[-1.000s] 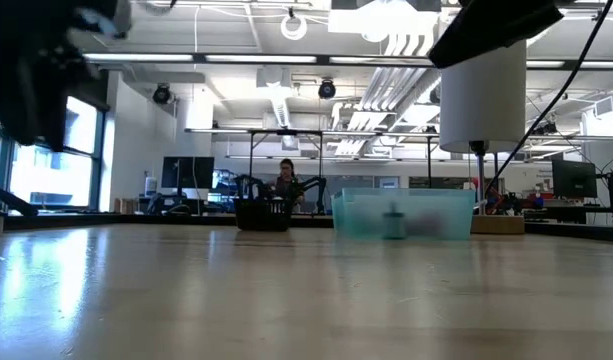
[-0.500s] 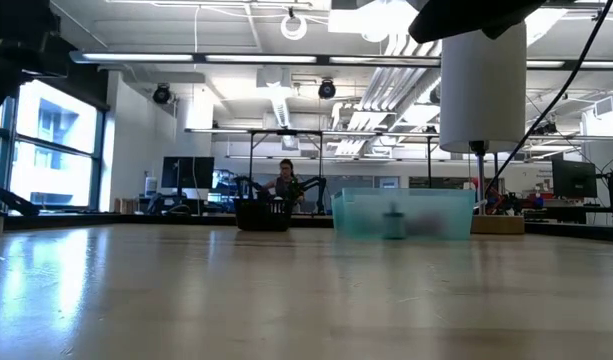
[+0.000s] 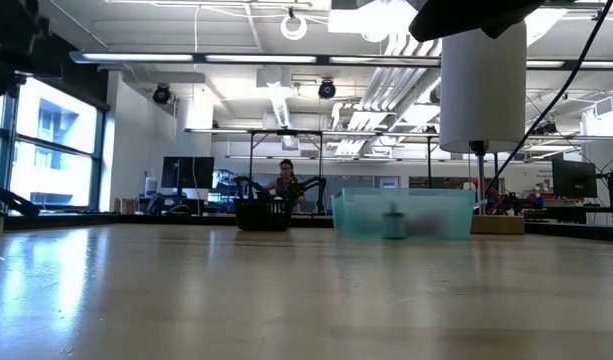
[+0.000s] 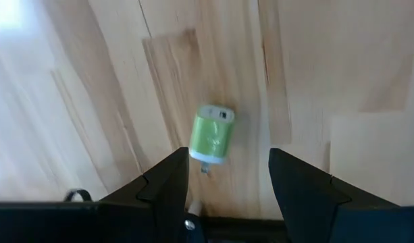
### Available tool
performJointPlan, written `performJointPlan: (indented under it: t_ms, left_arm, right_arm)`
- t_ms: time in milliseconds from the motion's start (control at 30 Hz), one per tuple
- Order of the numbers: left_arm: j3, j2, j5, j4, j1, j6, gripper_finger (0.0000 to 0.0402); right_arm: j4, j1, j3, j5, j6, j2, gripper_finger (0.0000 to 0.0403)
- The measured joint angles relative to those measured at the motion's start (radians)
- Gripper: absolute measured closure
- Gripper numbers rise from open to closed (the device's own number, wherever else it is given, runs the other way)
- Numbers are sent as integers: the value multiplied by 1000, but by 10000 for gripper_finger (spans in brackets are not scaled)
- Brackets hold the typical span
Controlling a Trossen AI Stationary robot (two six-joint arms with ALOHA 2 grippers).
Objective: Pick & Place Office items
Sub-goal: Put the green charger adapter into the blue bin
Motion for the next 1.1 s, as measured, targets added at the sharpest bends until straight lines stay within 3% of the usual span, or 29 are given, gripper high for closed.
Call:
performJointPlan:
  t_ms: [567, 733, 1100]
  left_arm:
    - [-85, 9, 43, 49, 86, 64, 207]
    - [-85, 68, 103, 47, 86, 73, 207]
    - [-85, 174, 102, 47, 146, 166, 207]
  right_arm:
    - [0, 0, 0, 0, -8, 0, 237]
    - [0, 0, 0, 0, -15, 0, 237]
    - [-1, 0, 0, 0, -17, 0, 237]
